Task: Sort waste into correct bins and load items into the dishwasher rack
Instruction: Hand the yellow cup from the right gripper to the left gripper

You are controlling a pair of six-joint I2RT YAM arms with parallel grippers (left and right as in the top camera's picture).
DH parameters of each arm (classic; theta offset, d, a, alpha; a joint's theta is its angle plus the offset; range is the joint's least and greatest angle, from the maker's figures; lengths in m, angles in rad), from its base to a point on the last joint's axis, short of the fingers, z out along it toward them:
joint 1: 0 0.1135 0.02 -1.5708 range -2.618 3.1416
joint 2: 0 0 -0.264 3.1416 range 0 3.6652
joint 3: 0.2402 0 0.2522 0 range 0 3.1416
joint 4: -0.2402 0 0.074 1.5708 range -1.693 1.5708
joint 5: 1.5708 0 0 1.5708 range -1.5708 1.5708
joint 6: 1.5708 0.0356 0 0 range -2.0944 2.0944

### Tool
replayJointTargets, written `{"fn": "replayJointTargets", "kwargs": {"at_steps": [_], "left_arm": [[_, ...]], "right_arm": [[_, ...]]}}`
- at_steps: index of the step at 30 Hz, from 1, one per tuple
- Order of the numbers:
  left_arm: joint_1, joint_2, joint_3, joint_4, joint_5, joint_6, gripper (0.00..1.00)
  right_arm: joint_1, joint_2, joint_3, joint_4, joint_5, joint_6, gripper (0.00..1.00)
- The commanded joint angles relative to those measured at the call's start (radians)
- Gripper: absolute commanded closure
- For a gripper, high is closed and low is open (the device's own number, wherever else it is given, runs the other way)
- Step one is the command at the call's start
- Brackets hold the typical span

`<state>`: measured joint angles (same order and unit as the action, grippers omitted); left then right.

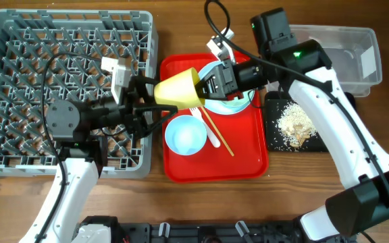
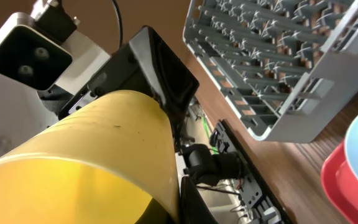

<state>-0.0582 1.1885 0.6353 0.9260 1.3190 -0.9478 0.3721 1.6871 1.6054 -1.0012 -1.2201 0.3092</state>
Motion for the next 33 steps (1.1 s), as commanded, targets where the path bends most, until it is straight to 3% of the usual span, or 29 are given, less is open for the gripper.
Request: {"fn": "replayJointTargets", "kwargs": {"at_steps": [1,26,33], "left_arm": [[-0.012,0.003,0.008,0.042,0.008,-0.011,0.11],[-0.012,0.003,0.008,0.051,-0.003,-0.010,0.32],[-0.012,0.003,0.008,0.050,-0.003,-0.010,0.47]], "right_arm": [[0.018,0.015,0.003,0.006,-0.038,-0.002,0.96],[0.044,0.015,0.003,0.006,-0.037,0.009,0.96],[0.044,0.015,0.003,0.006,-0.037,0.008,0.95]]}}
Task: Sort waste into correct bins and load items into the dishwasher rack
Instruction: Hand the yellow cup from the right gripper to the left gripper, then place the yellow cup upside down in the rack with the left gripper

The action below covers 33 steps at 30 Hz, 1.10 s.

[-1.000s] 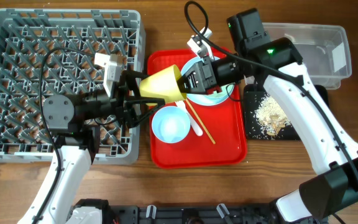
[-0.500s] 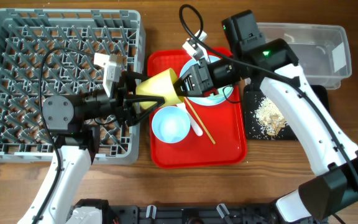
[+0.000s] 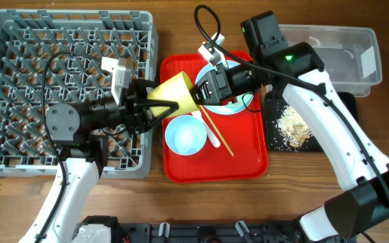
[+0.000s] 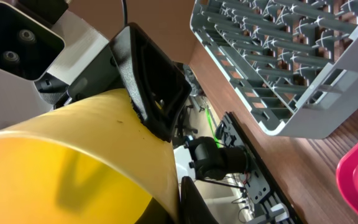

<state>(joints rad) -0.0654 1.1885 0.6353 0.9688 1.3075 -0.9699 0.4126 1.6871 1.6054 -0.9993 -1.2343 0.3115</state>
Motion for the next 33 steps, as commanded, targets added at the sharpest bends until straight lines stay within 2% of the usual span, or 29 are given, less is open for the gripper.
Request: {"fn": "replayJointTargets", "kwargs": {"at_steps": [1,6,10,14,17,20,22,25,30,33], "left_arm": [[-0.005,0.003,0.008,0.008,0.008,0.012,0.48],[-0.005,0.003,0.008,0.000,0.008,0.023,0.54],[-0.004,0.003,0.008,-0.070,0.013,0.039,0.60],[-0.002,0.003,0.008,-0.219,0.022,0.162,0.66],[0.020,0.003,0.008,-0.348,0.021,0.272,0.75],[0.061,0.003,0.008,-0.505,0.010,0.418,0.78],[0.093,0.003,0.008,-0.632,-0.037,0.508,0.82],[0.141,0.003,0.008,-0.805,-0.174,0.601,0.96],[0.201,-0.005,0.012,-0.943,-0.344,0.595,0.96],[0.215,-0.029,0.056,-1.110,-0.491,0.604,0.96]], "right_arm": [[0.003,0.015,0.003,0.004,-0.023,0.006,0.94],[0.003,0.015,0.003,0.004,-0.019,0.005,0.91],[0.002,0.015,0.003,0.003,0.026,0.009,0.85],[-0.016,0.015,0.003,-0.011,0.140,0.054,0.80],[-0.052,0.014,0.003,-0.050,0.309,0.077,0.78],[-0.099,0.014,0.003,-0.101,0.499,0.084,0.77],[-0.132,0.014,0.003,-0.132,0.566,0.084,0.77],[-0.170,0.006,0.003,-0.169,0.617,0.075,0.77],[-0.199,-0.032,0.003,-0.236,0.804,0.055,0.77],[-0.199,-0.056,0.003,-0.288,0.956,0.055,0.77]]}}
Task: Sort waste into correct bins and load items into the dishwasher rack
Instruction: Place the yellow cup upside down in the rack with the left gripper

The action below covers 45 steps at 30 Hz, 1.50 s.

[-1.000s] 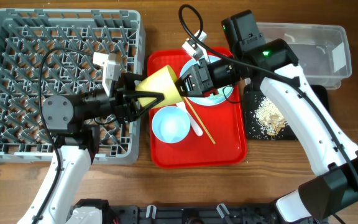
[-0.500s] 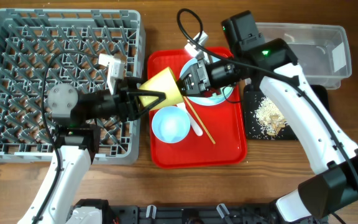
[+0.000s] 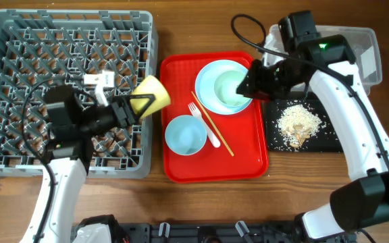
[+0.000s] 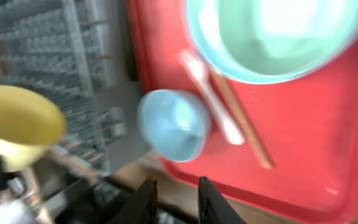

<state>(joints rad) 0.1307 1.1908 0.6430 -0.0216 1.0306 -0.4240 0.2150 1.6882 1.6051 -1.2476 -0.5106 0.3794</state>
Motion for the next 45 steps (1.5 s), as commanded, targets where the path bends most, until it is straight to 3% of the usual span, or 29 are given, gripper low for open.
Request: {"fn": "replayJointTargets", "kwargs": {"at_steps": [1,6,9,17,32,33,35,38,45], "left_arm": [[0.018,-0.039,0.074,-0.188,-0.271,0.082,0.96],[0.018,-0.050,0.317,-0.630,-0.651,0.152,0.96],[0.018,-0.050,0.438,-0.798,-0.815,0.153,0.96],[0.018,0.003,0.491,-0.975,-1.103,0.156,0.96],[0.018,0.285,0.491,-0.947,-1.138,0.156,0.93],[0.018,0.291,0.491,-0.943,-1.138,0.156,0.89],[0.018,0.296,0.491,-0.932,-1.137,0.156,0.73],[0.018,0.297,0.491,-0.918,-1.138,0.156,0.70],[0.018,0.296,0.491,-0.894,-1.124,0.155,0.83]], "right_arm": [[-0.001,-0.064,0.003,-0.055,0.269,-0.013,0.77],[-0.001,-0.076,0.003,-0.099,0.387,-0.016,0.77],[-0.001,-0.076,0.003,-0.100,0.392,-0.032,0.77],[-0.001,-0.076,0.003,-0.097,0.392,-0.037,0.77],[-0.001,-0.076,0.003,-0.100,0.392,-0.036,0.77],[-0.001,-0.076,0.003,-0.100,0.392,-0.036,0.77],[-0.001,-0.076,0.003,-0.100,0.392,-0.036,0.77],[-0.001,-0.076,0.003,-0.100,0.391,-0.035,0.76],[-0.001,-0.076,0.003,-0.100,0.391,-0.035,0.76]]}}
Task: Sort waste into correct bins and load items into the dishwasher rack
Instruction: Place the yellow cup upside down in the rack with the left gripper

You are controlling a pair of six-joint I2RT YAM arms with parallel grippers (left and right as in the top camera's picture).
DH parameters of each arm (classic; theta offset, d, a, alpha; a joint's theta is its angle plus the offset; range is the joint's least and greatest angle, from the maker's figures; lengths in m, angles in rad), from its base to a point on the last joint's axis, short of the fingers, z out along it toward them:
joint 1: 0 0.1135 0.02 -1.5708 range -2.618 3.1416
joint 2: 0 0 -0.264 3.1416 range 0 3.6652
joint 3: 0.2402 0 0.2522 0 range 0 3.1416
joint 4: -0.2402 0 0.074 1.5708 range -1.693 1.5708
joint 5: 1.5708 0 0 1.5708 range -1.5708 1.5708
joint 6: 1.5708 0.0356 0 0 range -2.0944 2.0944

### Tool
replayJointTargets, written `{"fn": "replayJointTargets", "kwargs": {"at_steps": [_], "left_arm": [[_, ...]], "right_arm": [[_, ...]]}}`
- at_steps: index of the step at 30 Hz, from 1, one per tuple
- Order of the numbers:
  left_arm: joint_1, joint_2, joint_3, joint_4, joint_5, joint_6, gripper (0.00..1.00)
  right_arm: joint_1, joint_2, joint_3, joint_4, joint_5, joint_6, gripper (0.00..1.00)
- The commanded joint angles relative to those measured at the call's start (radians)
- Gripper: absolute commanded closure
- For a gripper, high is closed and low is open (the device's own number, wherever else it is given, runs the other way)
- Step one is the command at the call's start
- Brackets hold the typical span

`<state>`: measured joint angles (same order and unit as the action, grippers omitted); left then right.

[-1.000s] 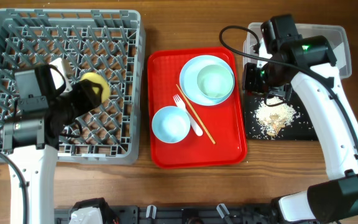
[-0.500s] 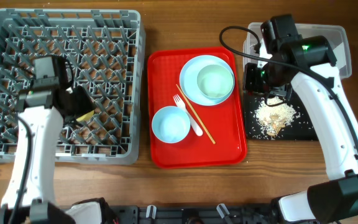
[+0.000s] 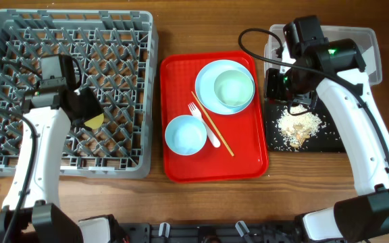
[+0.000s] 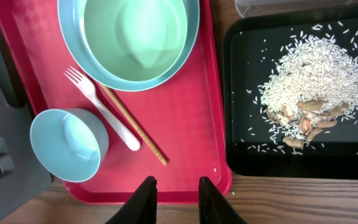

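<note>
A yellow cup (image 3: 95, 121) sits low among the tines of the grey dishwasher rack (image 3: 19, 40), mostly hidden under my left gripper (image 3: 84, 108), which looks shut on it. My right gripper (image 4: 176, 186) is open and holds nothing; it hangs over the right edge of the red tray (image 4: 191, 124). On the tray lie a blue plate with a green bowl (image 4: 135, 31), a small blue bowl (image 4: 67, 146), a white fork (image 4: 104, 112) and a chopstick (image 4: 135, 130). Rice and peanuts (image 4: 316, 68) lie on the black tray (image 4: 241, 149).
A clear plastic bin (image 3: 346, 54) stands at the back right, behind the black tray. The rack fills the table's left side. Bare wood shows along the front edge and between rack and red tray.
My left gripper has carried the yellow cup from the rack's right edge to a spot inside the rack, low among the tines. My right gripper has shifted slightly right, still open.
First my right gripper held the yellow cup over the tray's left side, with the left jaws open at its base. Then both grippers were at the cup. Later the left held it alone by the rack and the right was open near the plate. Now the cup is in the rack.
</note>
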<state>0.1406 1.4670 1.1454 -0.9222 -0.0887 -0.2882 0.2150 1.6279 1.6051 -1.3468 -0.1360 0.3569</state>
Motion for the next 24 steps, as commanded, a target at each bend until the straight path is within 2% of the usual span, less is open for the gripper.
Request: {"fn": "replayJointTargets", "kwargs": {"at_steps": [1,4,6,8,9,10,12,13,24], "left_arm": [[0.008,0.020,-0.012,0.014,0.013,0.019,0.84],[0.008,0.020,-0.012,0.029,0.047,0.019,0.85],[0.008,0.020,-0.012,0.028,0.046,0.019,0.74],[0.008,0.020,-0.012,0.027,0.046,0.019,0.69],[0.008,0.020,-0.012,0.026,0.046,0.019,0.63],[0.008,0.020,-0.012,0.024,0.046,0.019,0.41],[0.008,0.020,-0.012,0.023,0.046,0.019,0.11],[0.008,0.020,-0.012,0.023,0.047,0.019,0.00],[0.007,0.018,-0.012,0.025,0.067,0.019,0.00]], "right_arm": [[-0.001,-0.016,0.003,-0.001,0.017,-0.013,0.77],[-0.001,-0.016,0.003,-0.001,0.017,-0.013,0.76],[-0.001,-0.016,0.003,-0.002,0.017,-0.013,0.77],[-0.001,-0.016,0.003,-0.002,0.017,-0.013,0.76],[-0.001,-0.016,0.003,-0.003,0.017,-0.013,0.76],[-0.001,-0.016,0.003,-0.004,0.017,-0.013,0.76],[-0.001,-0.016,0.003,-0.008,0.017,-0.013,0.76],[-0.001,-0.016,0.003,-0.009,0.017,-0.013,0.76],[-0.001,-0.016,0.003,-0.035,0.018,-0.013,0.76]]}}
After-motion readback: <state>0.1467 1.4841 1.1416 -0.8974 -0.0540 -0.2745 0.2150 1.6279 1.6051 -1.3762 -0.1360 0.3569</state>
